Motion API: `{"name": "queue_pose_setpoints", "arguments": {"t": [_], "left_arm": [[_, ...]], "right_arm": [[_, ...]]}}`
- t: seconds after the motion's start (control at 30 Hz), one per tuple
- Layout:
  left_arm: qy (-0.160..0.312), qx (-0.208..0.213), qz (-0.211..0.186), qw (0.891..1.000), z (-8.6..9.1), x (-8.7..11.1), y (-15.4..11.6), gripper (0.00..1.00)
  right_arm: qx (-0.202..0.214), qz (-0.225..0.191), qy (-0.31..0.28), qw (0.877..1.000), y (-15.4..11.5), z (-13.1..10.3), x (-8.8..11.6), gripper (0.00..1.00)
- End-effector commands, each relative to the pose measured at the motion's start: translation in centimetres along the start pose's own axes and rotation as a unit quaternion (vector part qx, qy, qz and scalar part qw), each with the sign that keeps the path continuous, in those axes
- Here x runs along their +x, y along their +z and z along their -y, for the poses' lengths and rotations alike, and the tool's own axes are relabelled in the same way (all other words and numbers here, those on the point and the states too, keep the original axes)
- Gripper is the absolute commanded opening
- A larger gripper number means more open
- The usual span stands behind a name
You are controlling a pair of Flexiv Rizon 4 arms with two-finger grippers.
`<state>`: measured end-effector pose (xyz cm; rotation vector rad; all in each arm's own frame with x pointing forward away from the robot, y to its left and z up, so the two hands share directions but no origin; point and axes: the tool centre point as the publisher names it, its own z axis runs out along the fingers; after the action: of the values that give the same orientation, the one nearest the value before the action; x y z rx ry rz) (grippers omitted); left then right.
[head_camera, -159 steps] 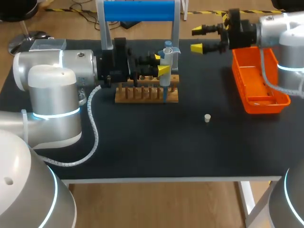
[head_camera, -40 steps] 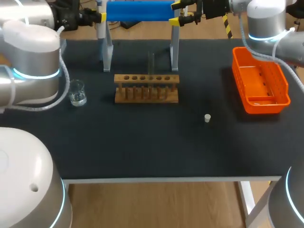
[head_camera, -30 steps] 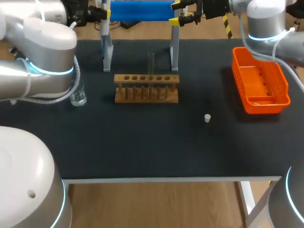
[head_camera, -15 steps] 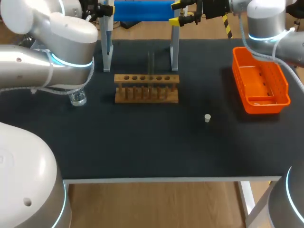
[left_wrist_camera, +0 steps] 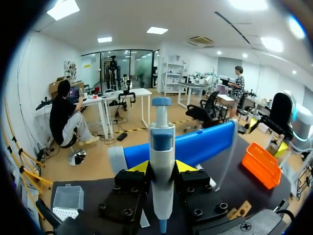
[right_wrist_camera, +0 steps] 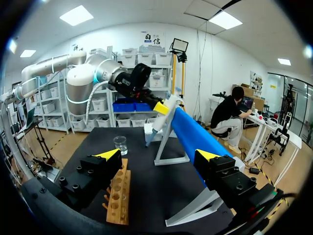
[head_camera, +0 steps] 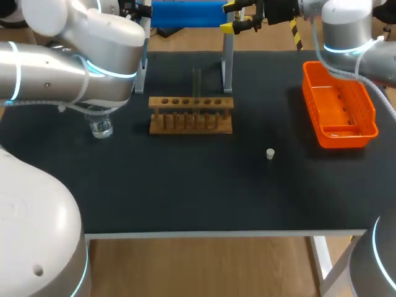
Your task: Invert the test tube, pick up the pipette, mount the tip to pipette, aspirate from beaker and dispense into the tube, eject the tip, return the pipette, and cap with the stopper.
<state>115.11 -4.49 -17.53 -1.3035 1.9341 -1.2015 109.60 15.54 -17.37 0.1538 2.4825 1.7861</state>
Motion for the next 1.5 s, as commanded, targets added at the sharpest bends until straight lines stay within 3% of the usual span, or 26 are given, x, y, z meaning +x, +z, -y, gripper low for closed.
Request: {"name": "queue_pose_setpoints", "arguments": {"t": [0.03, 1.03, 1.33, 1.37, 1.4, 1.43, 1.47, 1.5], "left_arm": [[0.003, -0.021, 0.004, 1.0, 0.5, 0.2, 1.1, 0.0], [-0.015, -0.053, 0.034, 0.998, -1.1, -1.0, 2.3, 0.0], [-0.021, -0.057, 0.03, 0.998, -1.7, -0.5, 2.4, 0.0], [-0.022, -0.058, 0.029, 0.998, -1.8, -0.4, 2.5, 0.25], [-0.023, -0.058, 0.027, 0.998, -1.9, -0.3, 2.5, 0.44], [-0.023, -0.059, 0.026, 0.998, -1.9, -0.3, 2.5, 0.76], [-0.023, -0.059, 0.026, 0.998, -2.0, -0.3, 2.5, 1.0], [-0.024, -0.059, 0.025, 0.998, -2.0, -0.2, 2.5, 1.0]], "right_arm": [[0.002, -0.002, 0.0, 1.0, -0.1, -0.1, -0.1, 1.0], [0.002, -0.002, 0.0, 1.0, -0.1, -0.1, -0.1, 1.0], [0.002, -0.002, 0.0, 1.0, -0.1, -0.1, -0.1, 1.0], [0.002, -0.002, 0.0, 1.0, -0.1, -0.1, -0.1, 1.0], [0.002, -0.002, 0.0, 1.0, -0.1, -0.1, -0.1, 1.0], [0.002, -0.002, 0.0, 1.0, -0.1, -0.1, -0.1, 1.0], [0.002, -0.002, 0.0, 1.0, -0.1, -0.1, -0.1, 1.0], [0.002, -0.002, 0.0, 1.0, -0.1, -0.1, -0.1, 1.0]]}}
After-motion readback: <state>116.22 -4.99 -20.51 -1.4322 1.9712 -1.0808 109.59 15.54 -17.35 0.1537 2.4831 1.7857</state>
